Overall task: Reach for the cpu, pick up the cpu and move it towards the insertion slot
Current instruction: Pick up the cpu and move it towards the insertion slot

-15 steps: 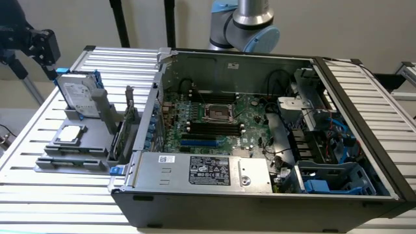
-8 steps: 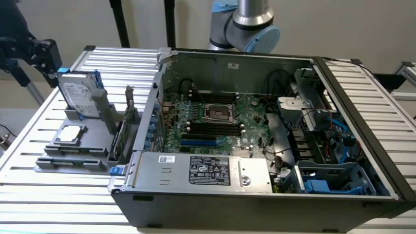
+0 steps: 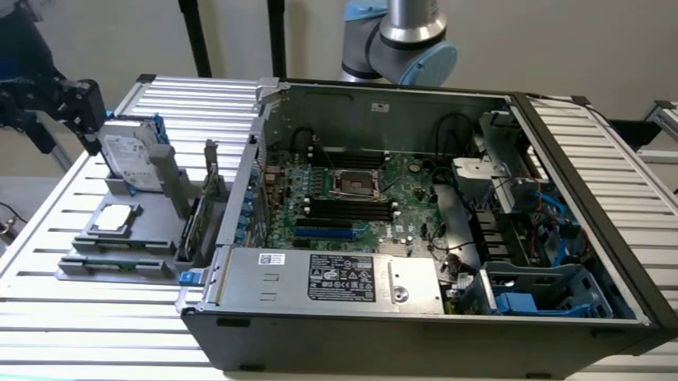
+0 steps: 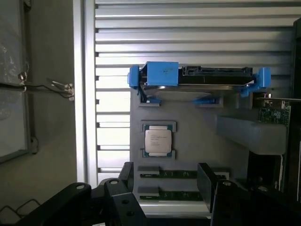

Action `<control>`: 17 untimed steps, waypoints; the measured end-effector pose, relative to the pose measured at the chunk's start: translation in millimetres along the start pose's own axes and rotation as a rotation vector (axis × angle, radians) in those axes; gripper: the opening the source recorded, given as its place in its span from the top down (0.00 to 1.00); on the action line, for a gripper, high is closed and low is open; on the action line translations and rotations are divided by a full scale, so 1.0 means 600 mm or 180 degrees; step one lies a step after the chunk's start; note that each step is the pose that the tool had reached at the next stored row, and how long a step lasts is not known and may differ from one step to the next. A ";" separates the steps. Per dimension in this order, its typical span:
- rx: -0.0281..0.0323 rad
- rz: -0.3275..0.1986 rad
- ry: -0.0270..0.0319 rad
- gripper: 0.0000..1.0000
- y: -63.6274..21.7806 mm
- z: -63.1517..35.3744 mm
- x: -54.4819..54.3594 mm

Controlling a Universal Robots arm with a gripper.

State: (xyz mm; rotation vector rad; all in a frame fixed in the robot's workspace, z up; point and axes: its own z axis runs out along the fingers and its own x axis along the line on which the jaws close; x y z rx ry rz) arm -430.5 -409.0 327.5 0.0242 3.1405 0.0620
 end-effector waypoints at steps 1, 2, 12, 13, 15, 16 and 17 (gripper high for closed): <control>-0.0001 0.0000 0.0000 0.35 -0.001 0.003 -0.001; -0.0001 0.0000 0.0000 0.35 -0.001 0.006 -0.002; -0.0001 0.0001 0.0000 0.35 -0.004 0.036 -0.004; -0.0001 0.0001 0.0000 0.35 -0.005 0.039 -0.004; -0.0001 0.0001 0.0000 0.35 -0.005 0.045 -0.004; -0.0001 0.0001 0.0000 0.35 -0.005 0.048 -0.004; -0.0001 0.0001 0.0000 0.35 -0.005 0.051 -0.004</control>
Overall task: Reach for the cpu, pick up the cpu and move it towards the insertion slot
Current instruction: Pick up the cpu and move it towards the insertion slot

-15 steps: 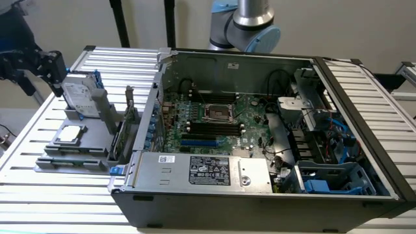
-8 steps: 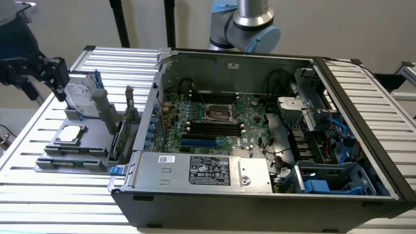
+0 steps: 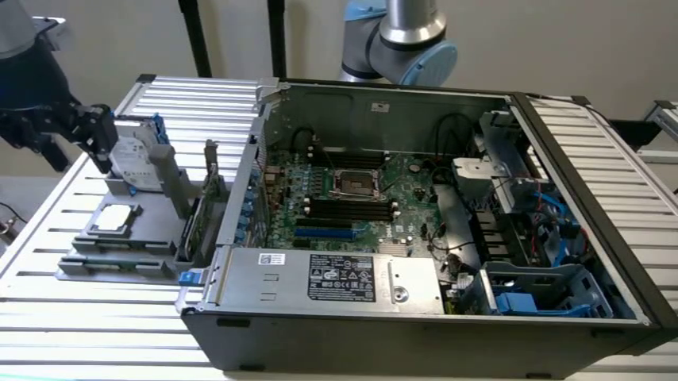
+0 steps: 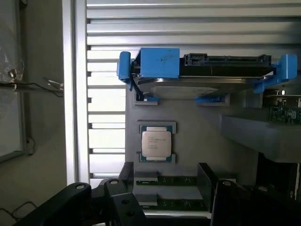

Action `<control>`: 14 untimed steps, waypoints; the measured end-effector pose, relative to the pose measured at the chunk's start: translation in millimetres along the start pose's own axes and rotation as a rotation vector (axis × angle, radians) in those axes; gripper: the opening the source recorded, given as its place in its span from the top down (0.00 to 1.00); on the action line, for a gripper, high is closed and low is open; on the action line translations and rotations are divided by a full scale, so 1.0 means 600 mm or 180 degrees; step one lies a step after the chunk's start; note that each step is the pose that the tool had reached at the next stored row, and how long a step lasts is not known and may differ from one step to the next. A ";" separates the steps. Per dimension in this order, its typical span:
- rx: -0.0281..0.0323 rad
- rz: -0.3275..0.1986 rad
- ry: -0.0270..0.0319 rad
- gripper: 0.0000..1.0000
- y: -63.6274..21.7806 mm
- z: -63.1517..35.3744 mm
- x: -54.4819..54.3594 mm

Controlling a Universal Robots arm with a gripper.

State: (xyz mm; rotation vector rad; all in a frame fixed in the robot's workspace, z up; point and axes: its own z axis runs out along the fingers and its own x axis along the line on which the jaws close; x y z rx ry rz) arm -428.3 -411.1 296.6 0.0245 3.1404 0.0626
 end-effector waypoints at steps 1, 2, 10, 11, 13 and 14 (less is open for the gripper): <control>0.0000 0.0000 0.0000 0.35 0.000 0.003 0.000; 0.0000 0.0000 0.0000 0.35 0.000 0.006 0.000; 0.0000 0.0000 0.0000 0.35 -0.001 0.030 0.000; 0.0000 0.0000 0.0000 0.35 -0.001 0.033 0.000; 0.0000 0.0000 0.0000 0.35 -0.002 0.039 0.000; 0.0000 0.0000 0.0000 0.35 -0.002 0.042 0.000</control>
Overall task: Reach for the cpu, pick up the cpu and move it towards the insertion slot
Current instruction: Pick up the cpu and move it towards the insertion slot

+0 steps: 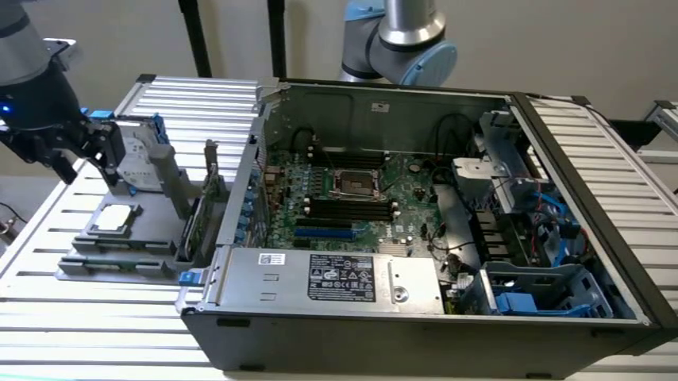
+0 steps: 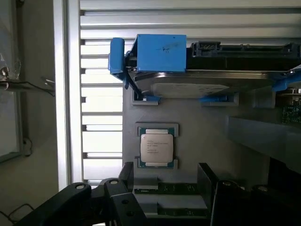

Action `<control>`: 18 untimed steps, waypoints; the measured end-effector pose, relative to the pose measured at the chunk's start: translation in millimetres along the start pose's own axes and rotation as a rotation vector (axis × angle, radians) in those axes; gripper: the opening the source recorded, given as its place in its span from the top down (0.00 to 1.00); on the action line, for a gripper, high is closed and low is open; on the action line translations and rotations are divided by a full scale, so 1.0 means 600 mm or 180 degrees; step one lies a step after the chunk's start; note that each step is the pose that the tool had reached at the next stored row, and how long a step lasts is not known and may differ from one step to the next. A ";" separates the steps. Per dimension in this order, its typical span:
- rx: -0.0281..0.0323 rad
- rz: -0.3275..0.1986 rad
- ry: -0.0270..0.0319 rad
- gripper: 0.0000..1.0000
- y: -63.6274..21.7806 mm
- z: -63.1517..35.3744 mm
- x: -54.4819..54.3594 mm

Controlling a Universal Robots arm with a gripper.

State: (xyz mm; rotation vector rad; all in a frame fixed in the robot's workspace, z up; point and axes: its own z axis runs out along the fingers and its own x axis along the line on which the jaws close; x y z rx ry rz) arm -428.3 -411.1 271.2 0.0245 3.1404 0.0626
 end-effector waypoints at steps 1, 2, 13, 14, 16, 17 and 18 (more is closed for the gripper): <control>0.0000 0.0000 0.0000 0.35 0.000 0.003 0.000; 0.0000 0.0000 0.0000 0.35 0.000 0.006 0.001; 0.0000 0.0000 0.0000 0.35 -0.001 0.039 0.007; 0.0000 0.0000 0.0000 0.35 -0.001 0.043 0.007; 0.0000 0.0000 0.0000 0.35 -0.001 0.049 0.008; 0.0000 0.0000 0.0000 0.35 -0.001 0.052 0.008; 0.0000 0.0000 0.0000 0.35 -0.002 0.055 0.009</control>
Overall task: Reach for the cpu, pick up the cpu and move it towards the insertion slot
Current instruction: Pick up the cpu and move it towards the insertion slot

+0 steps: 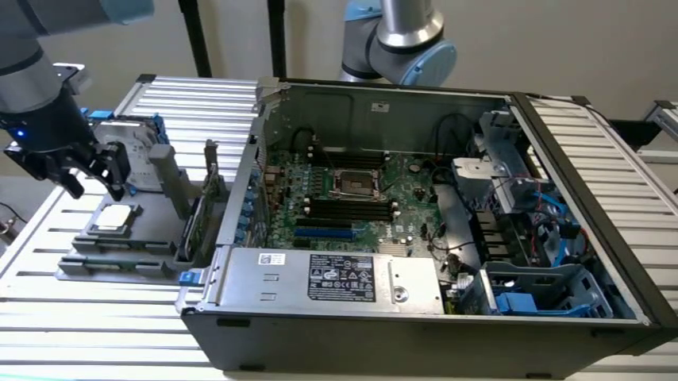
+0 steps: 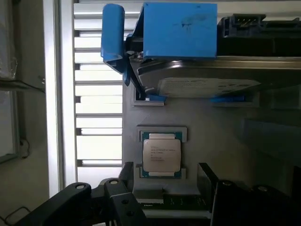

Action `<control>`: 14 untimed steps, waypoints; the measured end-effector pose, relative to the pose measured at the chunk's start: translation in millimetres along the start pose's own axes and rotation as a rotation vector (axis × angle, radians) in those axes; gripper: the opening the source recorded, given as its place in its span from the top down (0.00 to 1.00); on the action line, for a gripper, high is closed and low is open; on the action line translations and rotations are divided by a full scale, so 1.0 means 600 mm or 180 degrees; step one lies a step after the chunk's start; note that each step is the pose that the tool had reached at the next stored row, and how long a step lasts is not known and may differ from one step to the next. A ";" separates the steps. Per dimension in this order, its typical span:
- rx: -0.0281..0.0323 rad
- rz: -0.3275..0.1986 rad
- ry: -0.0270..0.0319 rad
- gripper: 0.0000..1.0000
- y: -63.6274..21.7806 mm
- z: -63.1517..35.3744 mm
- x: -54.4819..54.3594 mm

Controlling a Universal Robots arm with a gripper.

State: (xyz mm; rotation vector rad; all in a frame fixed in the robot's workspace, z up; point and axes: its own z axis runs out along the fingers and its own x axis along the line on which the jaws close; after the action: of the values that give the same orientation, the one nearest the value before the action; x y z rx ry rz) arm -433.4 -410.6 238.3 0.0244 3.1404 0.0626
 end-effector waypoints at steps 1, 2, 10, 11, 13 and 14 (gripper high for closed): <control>0.0000 0.0000 0.0000 0.35 0.000 0.003 0.000; 0.0000 0.0000 0.0000 0.35 0.000 0.006 0.000; 0.0000 -0.0001 0.0001 0.35 -0.001 0.030 0.000; 0.0000 -0.0001 0.0000 0.35 -0.001 0.033 0.000; 0.0000 -0.0002 0.0000 0.35 -0.001 0.039 0.000; 0.0000 -0.0002 0.0000 0.35 0.000 0.042 0.000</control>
State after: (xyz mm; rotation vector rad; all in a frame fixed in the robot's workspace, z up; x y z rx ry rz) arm -433.4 -409.8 212.9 0.0232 3.1403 0.0627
